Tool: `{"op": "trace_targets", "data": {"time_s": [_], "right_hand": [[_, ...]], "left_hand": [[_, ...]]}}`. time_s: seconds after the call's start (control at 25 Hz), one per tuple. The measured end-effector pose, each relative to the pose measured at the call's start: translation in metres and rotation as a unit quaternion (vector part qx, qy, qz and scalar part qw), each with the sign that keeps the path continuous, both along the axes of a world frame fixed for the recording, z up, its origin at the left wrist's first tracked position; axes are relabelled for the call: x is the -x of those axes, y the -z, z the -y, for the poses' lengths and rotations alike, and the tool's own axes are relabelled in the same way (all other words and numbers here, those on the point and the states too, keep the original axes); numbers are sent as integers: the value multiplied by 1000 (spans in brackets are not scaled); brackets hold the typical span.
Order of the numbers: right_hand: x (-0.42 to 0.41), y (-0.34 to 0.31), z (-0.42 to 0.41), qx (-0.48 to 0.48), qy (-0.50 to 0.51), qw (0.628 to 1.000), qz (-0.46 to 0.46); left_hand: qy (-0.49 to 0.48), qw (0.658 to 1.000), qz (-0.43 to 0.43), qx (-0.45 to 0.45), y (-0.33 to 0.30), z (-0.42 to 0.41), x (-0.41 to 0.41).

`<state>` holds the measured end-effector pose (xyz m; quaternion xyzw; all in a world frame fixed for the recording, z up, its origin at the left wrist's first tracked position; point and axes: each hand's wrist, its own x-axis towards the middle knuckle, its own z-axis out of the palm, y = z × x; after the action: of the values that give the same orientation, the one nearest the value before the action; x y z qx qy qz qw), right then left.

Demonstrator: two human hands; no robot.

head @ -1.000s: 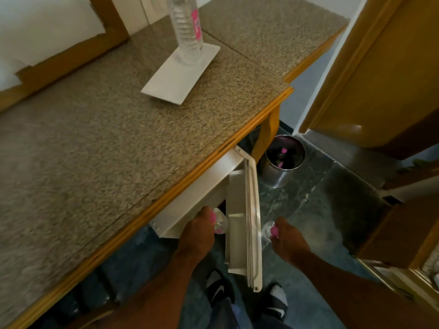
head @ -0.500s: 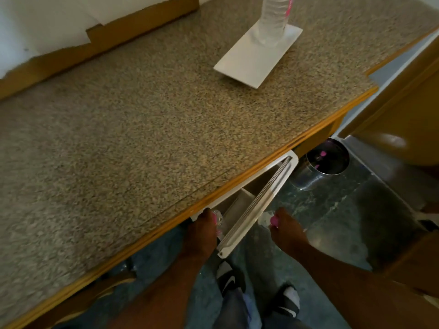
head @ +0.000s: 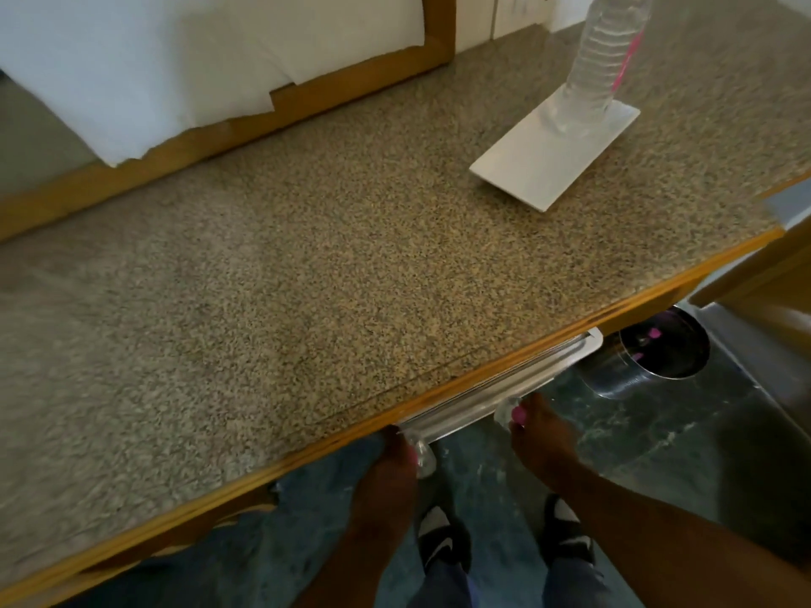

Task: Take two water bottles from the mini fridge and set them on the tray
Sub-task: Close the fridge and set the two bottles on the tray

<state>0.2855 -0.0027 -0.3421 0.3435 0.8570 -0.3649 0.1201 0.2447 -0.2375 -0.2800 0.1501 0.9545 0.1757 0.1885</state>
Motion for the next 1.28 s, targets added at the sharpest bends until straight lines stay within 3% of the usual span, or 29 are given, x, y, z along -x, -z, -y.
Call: {"op": "trace_targets", "data": {"time_s": [0.16, 0.24, 0.32, 0.44, 0.56, 0.68, 0.84, 1.04, 1.28], "right_hand": [[-5, 0, -17, 21, -38, 999, 8], [-13, -4, -30, 20, -69, 997, 9], [-19, -13, -49, 25, -107, 994, 12], [-22, -40, -76, 4, -195, 980, 42], [-21, -94, -104, 11, -284, 958, 24], [-14, -161, -129, 9, -366, 930, -2], [20, -259, -145, -63, -465, 883, -4], [74, -393, -163, -110, -512, 852, -10], [139, -507, -182, -96, -506, 856, -45]], "left_hand": [[-73, 994, 75, -1, -4, -14, -21], [-90, 991, 90, 44, -7, -28, -27], [-46, 988, 86, 115, -15, -47, -37], [-57, 991, 82, 87, -35, -75, -48], [-53, 997, 58, 20, -83, -99, -51], [28, 999, 14, 30, -149, -122, -41], [69, 997, -21, 31, -232, -148, -8], [89, 992, -77, 51, -334, -166, 41], [108, 976, -174, 69, -413, -177, 109]]}}
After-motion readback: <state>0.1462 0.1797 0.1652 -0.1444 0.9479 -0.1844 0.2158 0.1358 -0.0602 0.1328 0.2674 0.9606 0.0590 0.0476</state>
